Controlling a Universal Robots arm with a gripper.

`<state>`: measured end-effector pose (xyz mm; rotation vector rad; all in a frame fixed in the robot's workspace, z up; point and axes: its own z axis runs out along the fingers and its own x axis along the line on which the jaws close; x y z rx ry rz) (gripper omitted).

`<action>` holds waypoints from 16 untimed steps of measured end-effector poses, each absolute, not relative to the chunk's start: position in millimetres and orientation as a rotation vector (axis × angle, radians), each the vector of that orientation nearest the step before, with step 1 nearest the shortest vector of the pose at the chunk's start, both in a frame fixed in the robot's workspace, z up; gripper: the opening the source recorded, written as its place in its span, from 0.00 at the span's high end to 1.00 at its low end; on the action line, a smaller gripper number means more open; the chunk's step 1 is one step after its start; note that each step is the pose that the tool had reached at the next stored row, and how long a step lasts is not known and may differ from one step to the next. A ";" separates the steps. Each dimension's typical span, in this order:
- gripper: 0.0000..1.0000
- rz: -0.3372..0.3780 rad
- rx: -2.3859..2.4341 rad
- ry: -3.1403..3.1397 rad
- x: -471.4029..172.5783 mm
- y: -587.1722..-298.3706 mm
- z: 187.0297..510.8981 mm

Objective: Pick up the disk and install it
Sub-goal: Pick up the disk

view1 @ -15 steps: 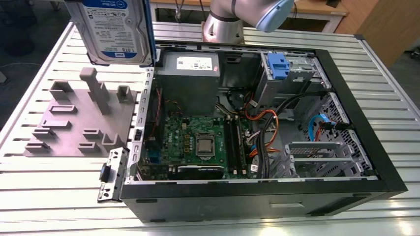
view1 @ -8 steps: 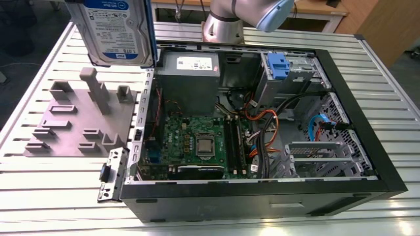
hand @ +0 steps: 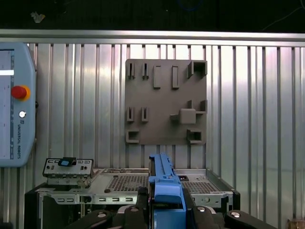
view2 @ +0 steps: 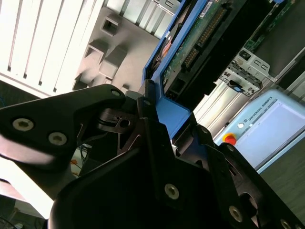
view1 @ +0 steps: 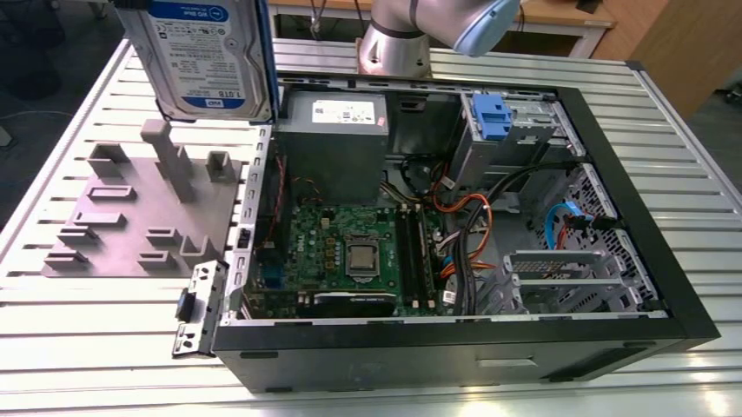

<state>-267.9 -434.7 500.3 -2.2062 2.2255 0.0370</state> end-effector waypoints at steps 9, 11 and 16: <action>0.64 0.037 -2.206 2.226 -261.0 -434.7 500.4; 0.64 0.037 -2.206 2.226 -259.8 -434.7 500.3; 0.64 0.037 -2.206 2.225 -257.1 -434.8 500.3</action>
